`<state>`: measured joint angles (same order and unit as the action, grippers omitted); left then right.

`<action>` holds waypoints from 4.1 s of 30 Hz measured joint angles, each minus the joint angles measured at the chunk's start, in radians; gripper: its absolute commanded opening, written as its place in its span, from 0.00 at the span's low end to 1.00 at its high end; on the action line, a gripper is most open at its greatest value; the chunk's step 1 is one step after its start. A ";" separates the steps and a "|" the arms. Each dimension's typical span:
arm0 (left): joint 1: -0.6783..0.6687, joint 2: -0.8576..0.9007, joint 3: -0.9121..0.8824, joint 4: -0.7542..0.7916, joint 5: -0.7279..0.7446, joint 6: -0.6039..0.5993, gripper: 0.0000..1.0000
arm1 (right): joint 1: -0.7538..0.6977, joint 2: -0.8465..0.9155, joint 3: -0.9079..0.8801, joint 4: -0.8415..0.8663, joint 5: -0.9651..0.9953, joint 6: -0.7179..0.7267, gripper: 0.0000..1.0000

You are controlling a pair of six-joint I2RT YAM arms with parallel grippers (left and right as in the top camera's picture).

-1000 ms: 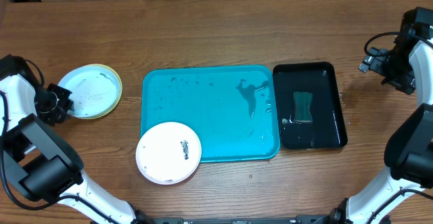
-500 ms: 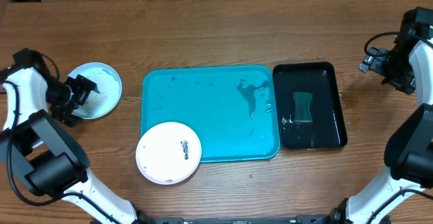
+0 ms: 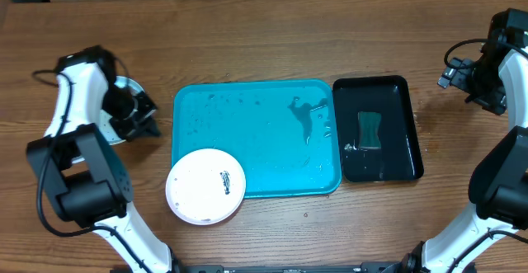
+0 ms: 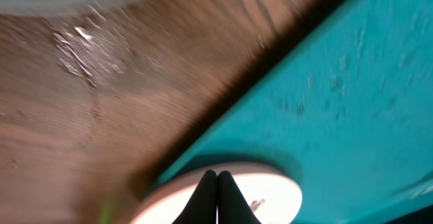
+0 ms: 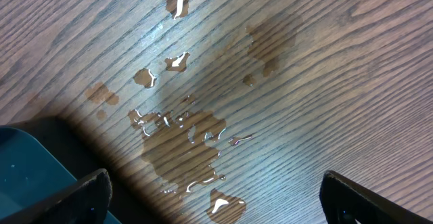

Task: Clean dirty plates on tray and stack at the side
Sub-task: 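Release the stack and move the left gripper to the lower white plate, then slide the white plate up onto the teal tray with the left gripper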

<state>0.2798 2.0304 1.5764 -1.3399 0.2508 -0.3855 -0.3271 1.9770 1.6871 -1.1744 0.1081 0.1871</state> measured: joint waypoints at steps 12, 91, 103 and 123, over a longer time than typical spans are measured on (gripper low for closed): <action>-0.127 -0.013 -0.031 -0.134 0.000 0.046 0.04 | 0.000 0.000 0.000 0.000 0.000 0.001 1.00; -0.272 -0.579 -0.819 0.603 0.071 -0.270 0.07 | 0.000 0.000 0.000 0.000 0.000 0.000 1.00; -0.461 -0.579 -0.820 0.771 0.037 -0.420 0.14 | 0.000 0.000 0.000 0.000 0.000 0.000 1.00; -0.473 -0.570 -0.468 0.437 -0.136 -0.200 0.61 | 0.000 0.000 0.000 0.001 0.000 0.000 1.00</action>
<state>-0.1928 1.4605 1.1084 -0.9031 0.1150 -0.5854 -0.3271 1.9774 1.6871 -1.1736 0.1085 0.1875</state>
